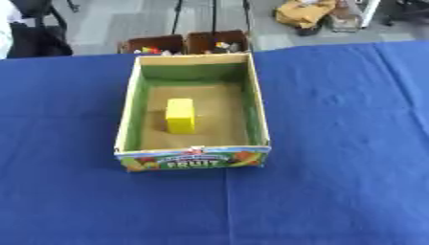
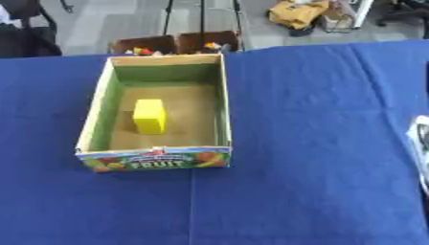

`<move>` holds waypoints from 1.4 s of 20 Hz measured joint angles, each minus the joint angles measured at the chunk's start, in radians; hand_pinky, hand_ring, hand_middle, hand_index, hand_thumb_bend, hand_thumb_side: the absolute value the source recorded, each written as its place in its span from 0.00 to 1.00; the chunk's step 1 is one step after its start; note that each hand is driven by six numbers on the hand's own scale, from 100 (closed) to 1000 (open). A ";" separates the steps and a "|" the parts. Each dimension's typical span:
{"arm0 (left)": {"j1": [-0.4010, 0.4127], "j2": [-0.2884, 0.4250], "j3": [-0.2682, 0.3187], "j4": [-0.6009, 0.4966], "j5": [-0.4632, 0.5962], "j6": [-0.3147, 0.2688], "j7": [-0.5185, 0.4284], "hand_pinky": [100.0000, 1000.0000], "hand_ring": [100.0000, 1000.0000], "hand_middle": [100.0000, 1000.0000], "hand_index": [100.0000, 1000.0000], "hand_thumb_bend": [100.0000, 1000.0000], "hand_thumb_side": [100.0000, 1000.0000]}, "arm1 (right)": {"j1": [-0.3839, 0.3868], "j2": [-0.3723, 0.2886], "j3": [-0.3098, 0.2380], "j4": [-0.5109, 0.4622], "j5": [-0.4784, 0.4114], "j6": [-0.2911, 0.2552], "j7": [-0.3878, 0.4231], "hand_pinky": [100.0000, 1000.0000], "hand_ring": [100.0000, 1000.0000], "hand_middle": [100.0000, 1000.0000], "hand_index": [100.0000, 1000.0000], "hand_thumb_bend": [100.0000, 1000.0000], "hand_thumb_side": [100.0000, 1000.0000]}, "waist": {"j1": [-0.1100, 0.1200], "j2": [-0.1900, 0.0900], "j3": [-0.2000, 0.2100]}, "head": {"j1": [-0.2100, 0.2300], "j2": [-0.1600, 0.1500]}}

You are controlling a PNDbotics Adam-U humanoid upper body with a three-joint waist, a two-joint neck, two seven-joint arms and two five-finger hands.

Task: Pick up objects on the table and place them in the box.

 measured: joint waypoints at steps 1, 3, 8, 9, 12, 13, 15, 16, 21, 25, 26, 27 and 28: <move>0.000 0.000 0.000 0.000 0.000 0.000 0.001 0.41 0.75 0.82 0.87 0.00 1.00 | 0.006 0.000 -0.002 0.000 -0.005 -0.001 0.001 0.34 0.60 0.52 0.67 0.00 1.00 | 0.000 0.000 0.000 | 0.000 0.000; 0.000 0.000 0.000 0.000 -0.001 -0.001 0.003 0.41 0.75 0.82 0.87 0.00 1.00 | 0.017 0.000 -0.004 0.000 -0.008 -0.005 0.005 0.34 0.60 0.52 0.67 0.00 1.00 | 0.000 0.000 0.000 | 0.000 0.000; 0.000 0.000 0.001 0.000 -0.005 -0.002 0.006 0.41 0.75 0.82 0.87 0.00 1.00 | 0.041 0.000 -0.001 0.000 -0.014 -0.012 0.012 0.34 0.59 0.51 0.67 0.00 1.00 | 0.000 0.000 -0.002 | 0.003 0.000; 0.000 0.001 0.001 0.000 -0.005 -0.002 0.006 0.41 0.75 0.82 0.87 0.00 1.00 | 0.042 0.000 -0.001 0.000 -0.015 -0.012 0.012 0.34 0.59 0.51 0.67 0.00 1.00 | 0.000 0.000 -0.002 | 0.004 0.000; 0.000 0.001 0.001 0.000 -0.006 -0.003 0.007 0.41 0.75 0.82 0.87 0.00 1.00 | 0.049 0.000 0.000 0.000 -0.015 -0.012 0.012 0.34 0.59 0.51 0.66 0.00 1.00 | 0.000 0.000 -0.003 | 0.004 0.000; 0.000 0.001 0.002 0.000 -0.006 -0.004 0.008 0.41 0.75 0.82 0.87 0.00 1.00 | 0.050 0.000 0.000 0.000 -0.015 -0.012 0.012 0.34 0.59 0.51 0.66 0.00 1.00 | 0.000 0.000 -0.003 | 0.004 0.000; 0.000 0.005 0.003 0.000 -0.007 -0.004 0.008 0.41 0.75 0.82 0.87 0.00 1.00 | 0.050 0.000 0.000 0.000 -0.015 -0.012 0.012 0.34 0.59 0.51 0.66 0.00 1.00 | 0.000 0.000 -0.003 | 0.004 0.000; 0.000 0.006 0.004 0.000 -0.007 -0.004 0.008 0.41 0.75 0.82 0.87 0.00 1.00 | 0.050 0.000 0.000 0.000 -0.015 -0.012 0.012 0.34 0.59 0.51 0.66 0.00 1.00 | 0.000 0.000 -0.003 | 0.004 0.000; -0.001 0.008 0.006 0.000 -0.007 -0.005 0.010 0.41 0.75 0.82 0.87 0.00 1.00 | 0.050 0.007 0.000 0.000 -0.015 -0.012 0.012 0.34 0.59 0.51 0.66 0.00 1.00 | 0.000 0.000 -0.003 | 0.006 0.000; -0.001 0.008 0.006 0.000 -0.007 -0.006 0.011 0.41 0.75 0.82 0.87 0.00 1.00 | 0.051 0.007 0.000 0.000 -0.015 -0.012 0.012 0.34 0.58 0.51 0.66 0.00 1.00 | 0.000 0.000 -0.003 | 0.007 0.000; -0.001 0.008 0.006 0.000 -0.007 -0.006 0.011 0.41 0.75 0.82 0.87 0.00 1.00 | 0.053 0.008 0.001 0.000 -0.015 -0.012 0.012 0.34 0.58 0.51 0.66 0.00 1.00 | 0.000 0.000 -0.003 | 0.007 0.000; -0.002 0.008 0.006 0.000 -0.007 -0.007 0.011 0.41 0.75 0.82 0.87 0.00 1.00 | 0.054 0.008 0.001 0.000 -0.015 -0.012 0.012 0.34 0.58 0.50 0.66 0.00 1.00 | 0.000 0.000 -0.003 | 0.007 0.000; -0.002 0.008 0.006 0.000 -0.007 -0.007 0.012 0.41 0.75 0.82 0.87 0.00 1.00 | 0.055 0.008 0.002 0.000 -0.015 -0.012 0.012 0.34 0.58 0.50 0.66 0.00 1.00 | 0.000 0.000 -0.003 | 0.007 0.000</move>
